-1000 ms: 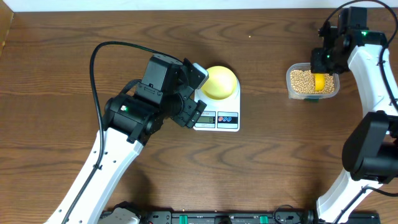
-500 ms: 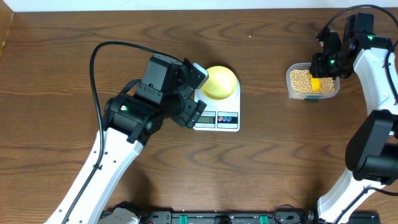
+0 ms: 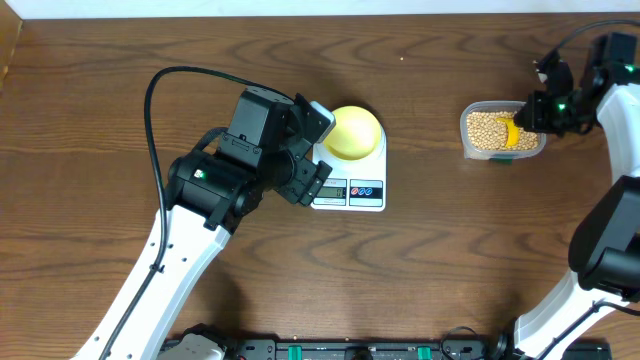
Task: Scoop item into bowl and weigh 50g on scale
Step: 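Drag the scoop through the soybeans with the right gripper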
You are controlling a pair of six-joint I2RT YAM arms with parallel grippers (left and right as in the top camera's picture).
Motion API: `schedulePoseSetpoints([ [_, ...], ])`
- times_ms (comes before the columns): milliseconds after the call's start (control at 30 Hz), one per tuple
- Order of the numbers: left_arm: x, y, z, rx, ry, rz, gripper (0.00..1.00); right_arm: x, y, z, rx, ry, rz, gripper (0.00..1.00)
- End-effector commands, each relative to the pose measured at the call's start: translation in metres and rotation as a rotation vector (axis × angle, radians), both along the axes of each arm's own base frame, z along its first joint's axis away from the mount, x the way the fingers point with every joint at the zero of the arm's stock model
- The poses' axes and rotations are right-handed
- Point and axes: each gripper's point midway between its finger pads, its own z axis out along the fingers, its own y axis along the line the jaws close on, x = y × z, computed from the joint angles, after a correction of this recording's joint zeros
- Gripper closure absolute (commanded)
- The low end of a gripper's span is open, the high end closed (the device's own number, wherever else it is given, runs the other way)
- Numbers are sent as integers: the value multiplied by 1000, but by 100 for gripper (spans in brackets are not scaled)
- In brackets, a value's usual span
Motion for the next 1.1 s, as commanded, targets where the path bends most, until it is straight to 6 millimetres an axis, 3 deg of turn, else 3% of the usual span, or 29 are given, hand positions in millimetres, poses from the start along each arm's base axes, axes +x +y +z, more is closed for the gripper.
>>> schedulePoseSetpoints([
  [0,0,-1,3,-7,-5,-9,19,-8,0,-15,92,11,7,99],
  [367,0,-1,3,-7,-5,-10,19,-17,-2,-29,179,4,-18,99],
  [700,0,-1,3,-7,-5,-9,19,-13,9,-21,258,-30,-3,99],
  [1067,0,-1,3,-7,-5,-10,19,-14,-14,-11,359,-52,-109,99],
])
